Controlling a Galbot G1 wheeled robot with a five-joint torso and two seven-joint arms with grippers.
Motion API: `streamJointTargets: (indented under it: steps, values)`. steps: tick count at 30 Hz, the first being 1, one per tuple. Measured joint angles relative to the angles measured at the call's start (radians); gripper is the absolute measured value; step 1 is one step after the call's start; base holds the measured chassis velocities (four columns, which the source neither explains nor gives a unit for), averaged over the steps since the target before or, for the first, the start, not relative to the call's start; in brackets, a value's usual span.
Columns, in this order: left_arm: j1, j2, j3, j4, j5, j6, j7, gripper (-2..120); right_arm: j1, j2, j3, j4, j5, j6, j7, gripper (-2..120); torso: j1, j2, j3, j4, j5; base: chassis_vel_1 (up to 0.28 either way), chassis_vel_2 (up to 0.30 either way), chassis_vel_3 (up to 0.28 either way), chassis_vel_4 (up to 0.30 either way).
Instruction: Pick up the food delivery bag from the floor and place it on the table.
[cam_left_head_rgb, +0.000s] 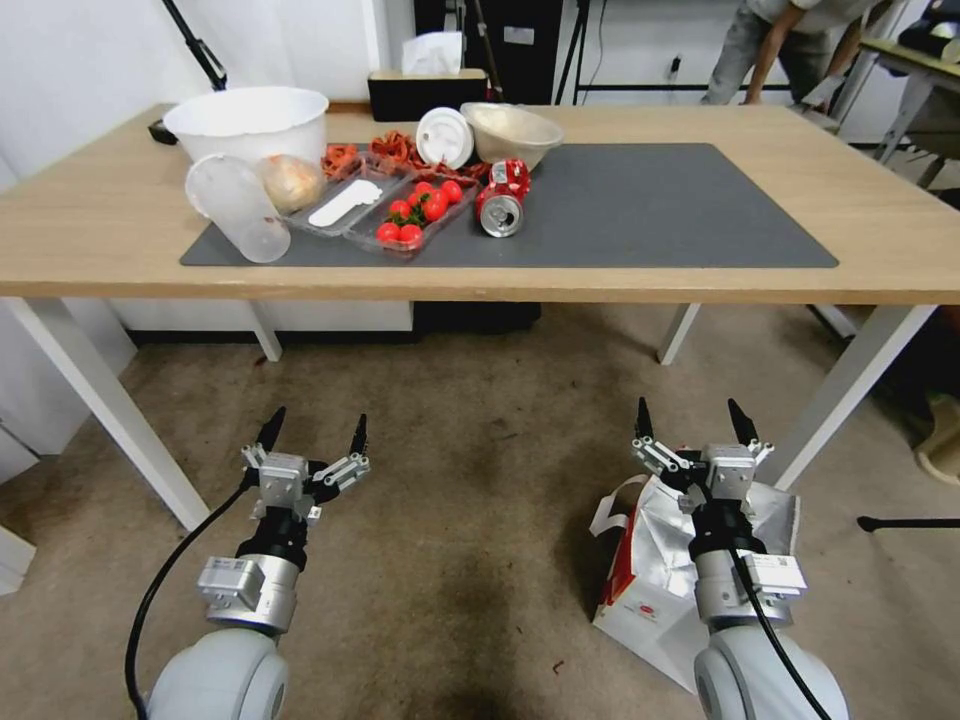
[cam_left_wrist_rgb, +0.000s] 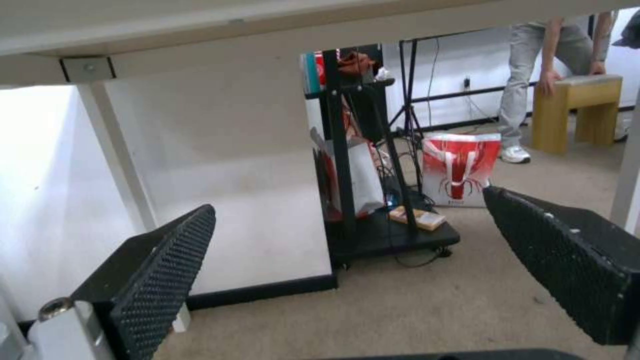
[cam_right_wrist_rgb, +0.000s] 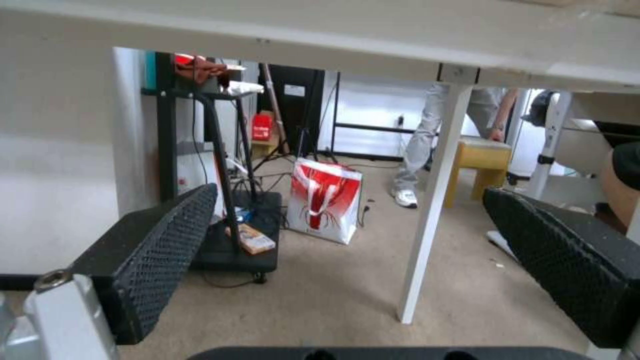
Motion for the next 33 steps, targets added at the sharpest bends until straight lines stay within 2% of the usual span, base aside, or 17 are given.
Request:
streamJointTargets:
  steps: [33]
  values:
    - [0.004,-0.004,-0.001,0.0,0.006,-0.001,0.007,100,-0.006,-0.003,0.003,-0.014,-0.009,0.016,-0.001,100,-0.03,-0.129,-0.098,0.0,0.0,0.0,0.0,0.0,0.0]
